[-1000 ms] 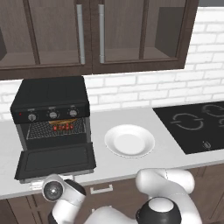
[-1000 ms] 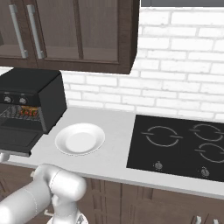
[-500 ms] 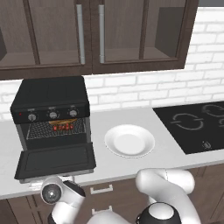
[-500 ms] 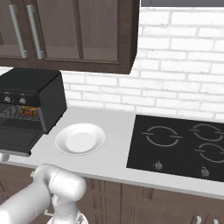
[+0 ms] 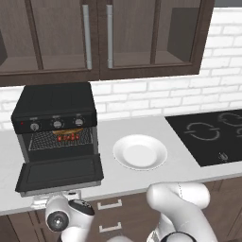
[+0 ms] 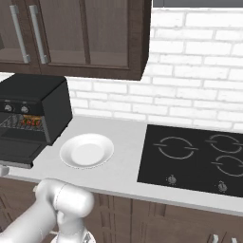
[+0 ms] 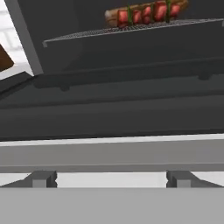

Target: Pick up the kebab skewer and baguette bread, and place them inside the toaster oven. Close the toaster oven door and start by setting the timer.

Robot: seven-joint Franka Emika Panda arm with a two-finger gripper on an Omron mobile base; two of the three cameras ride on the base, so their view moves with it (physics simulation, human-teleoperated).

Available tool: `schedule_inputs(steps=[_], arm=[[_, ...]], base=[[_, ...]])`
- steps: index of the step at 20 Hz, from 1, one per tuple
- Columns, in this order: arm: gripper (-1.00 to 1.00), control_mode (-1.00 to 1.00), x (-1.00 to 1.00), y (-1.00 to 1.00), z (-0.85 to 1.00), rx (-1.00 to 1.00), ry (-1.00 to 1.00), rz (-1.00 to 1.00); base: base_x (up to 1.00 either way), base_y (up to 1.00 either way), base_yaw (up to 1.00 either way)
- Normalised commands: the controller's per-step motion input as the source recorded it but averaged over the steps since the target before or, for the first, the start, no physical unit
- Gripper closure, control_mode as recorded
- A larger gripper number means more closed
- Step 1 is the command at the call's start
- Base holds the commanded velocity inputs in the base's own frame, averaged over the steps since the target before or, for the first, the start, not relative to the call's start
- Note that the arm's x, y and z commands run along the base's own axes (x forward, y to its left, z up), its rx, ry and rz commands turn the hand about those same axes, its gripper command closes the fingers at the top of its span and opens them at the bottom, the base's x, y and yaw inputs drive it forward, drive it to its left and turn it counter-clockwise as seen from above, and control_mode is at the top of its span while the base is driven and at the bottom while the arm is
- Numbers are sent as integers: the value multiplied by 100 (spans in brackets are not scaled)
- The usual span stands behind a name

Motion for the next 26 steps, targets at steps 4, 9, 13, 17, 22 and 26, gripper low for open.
schedule_inputs(steps=[4,9,13,17,22,26], arm=[[-100,-100,0,0,17,0,-13,0],[-100,-100,0,0,10,0,-13,0],[-100,-100,-18,1,-4,0,-1,0],[-100,-100,-37,0,-19,0,0,0],[-100,-100,13,0,-3,0,2,0],[-100,-100,30,0,-5,0,10,0]], base=[[0,0,0],[0,0,0],[0,0,0],[0,0,0],[0,0,0],[0,0,0]])
